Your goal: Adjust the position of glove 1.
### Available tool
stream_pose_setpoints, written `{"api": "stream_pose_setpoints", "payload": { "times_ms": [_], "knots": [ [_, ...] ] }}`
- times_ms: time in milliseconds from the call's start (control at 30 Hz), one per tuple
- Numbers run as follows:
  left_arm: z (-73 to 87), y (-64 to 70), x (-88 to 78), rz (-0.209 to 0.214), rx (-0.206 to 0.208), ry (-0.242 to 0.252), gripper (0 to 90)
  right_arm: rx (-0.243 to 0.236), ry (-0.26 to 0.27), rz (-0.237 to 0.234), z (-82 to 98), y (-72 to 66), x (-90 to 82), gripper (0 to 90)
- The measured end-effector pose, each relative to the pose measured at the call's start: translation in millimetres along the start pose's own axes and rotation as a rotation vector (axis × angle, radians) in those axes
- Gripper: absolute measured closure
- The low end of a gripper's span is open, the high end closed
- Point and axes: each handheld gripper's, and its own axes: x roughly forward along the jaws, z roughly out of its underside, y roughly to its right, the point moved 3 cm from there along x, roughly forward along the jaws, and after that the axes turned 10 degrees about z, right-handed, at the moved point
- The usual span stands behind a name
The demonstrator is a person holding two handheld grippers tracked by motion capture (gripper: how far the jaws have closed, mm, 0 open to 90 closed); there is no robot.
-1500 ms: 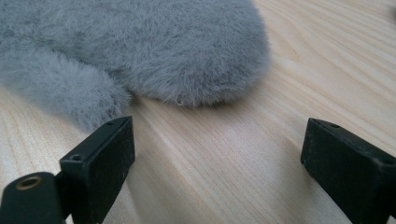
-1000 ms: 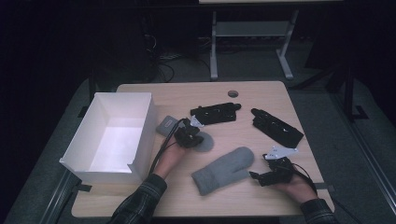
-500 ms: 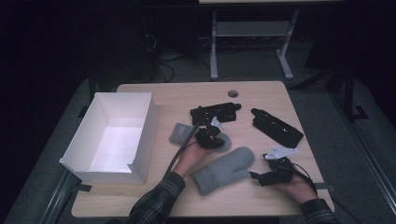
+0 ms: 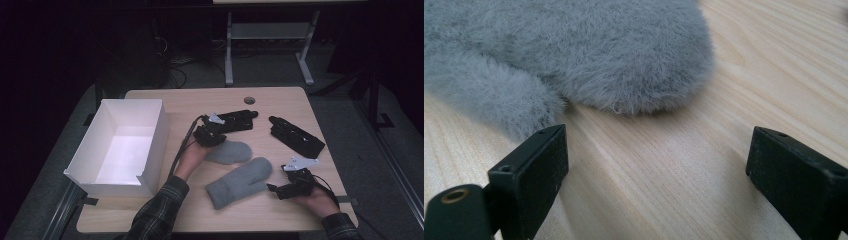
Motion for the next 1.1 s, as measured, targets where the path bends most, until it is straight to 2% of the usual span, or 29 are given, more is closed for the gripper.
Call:
{"api": "stream_pose_setpoints", "payload": {
  "times_ms": [33, 67, 100, 133, 167, 233, 300, 367, 400, 567, 667, 700, 800, 933, 1033, 1100],
  "knots": [
    [3.6, -12.6, -5.0, -0.039, -0.014, -0.003, 89.5, 0.001, 0.000, 0.000, -0.1, -0.1, 0.1, 9.8],
    [5.0, -18.8, -6.9, -0.064, -0.012, -0.007, 89.5, 0.000, 0.000, 0.000, -0.1, 0.0, 0.1, 9.7],
    [5.0, -18.8, -6.9, -0.064, -0.012, -0.007, 89.4, 0.000, 0.000, 0.000, -0.1, 0.0, 0.1, 9.7],
    [7.6, -30.3, -9.3, -0.104, -0.021, -0.007, 89.5, 0.000, 0.000, 0.000, -0.1, 0.0, 0.1, 9.7],
    [7.6, -30.3, -9.3, -0.104, -0.021, -0.007, 89.4, 0.000, 0.000, 0.000, -0.1, -0.1, 0.1, 9.7],
    [11.3, -39.5, -8.3, -0.114, -0.053, -0.012, 89.5, 0.001, 0.000, 0.000, -0.1, -0.1, 0.1, 9.7],
    [18.0, -45.3, -1.6, -0.134, -0.062, -0.062, 89.4, 0.000, 0.000, 0.000, -0.1, -0.1, 0.2, 9.7],
    [19.7, -45.0, -0.2, -0.136, -0.063, -0.066, 89.4, 0.000, 0.000, 0.000, -0.1, -0.1, 0.2, 9.7],
    [21.2, -43.9, 0.9, -0.137, -0.071, -0.075, 89.4, 0.000, 0.000, 0.000, -0.1, -0.1, 0.1, 9.7],
    [32.2, -28.4, 0.1, -0.158, -0.054, -0.138, 89.5, 0.000, 0.000, 0.000, -0.2, 0.0, 0.2, 9.7],
    [41.9, -18.5, -1.4, -0.150, -0.059, -0.161, 89.5, 0.000, 0.000, 0.000, -0.2, -0.1, 0.2, 9.7],
    [47.5, -12.2, -5.1, -0.148, -0.061, -0.161, 89.5, 0.000, 0.000, 0.000, -0.2, -0.1, 0.2, 9.8],
    [53.6, -4.6, -10.8, -0.131, -0.069, -0.167, 89.4, 0.000, 0.000, 0.000, -0.2, -0.1, 0.2, 9.7],
    [58.7, -0.3, -17.3, -0.119, -0.073, -0.169, 89.4, 0.000, -0.001, 0.000, -0.2, -0.1, 0.3, 9.8],
    [67.3, 7.7, -25.5, -0.078, -0.088, -0.150, 89.5, 0.000, 0.000, 0.000, -0.3, -0.1, 0.3, 9.7],
    [70.0, 10.9, -26.9, -0.066, -0.096, -0.149, 89.5, 0.000, 0.000, 0.000, -0.3, -0.1, 0.3, 9.8]
  ]
}}
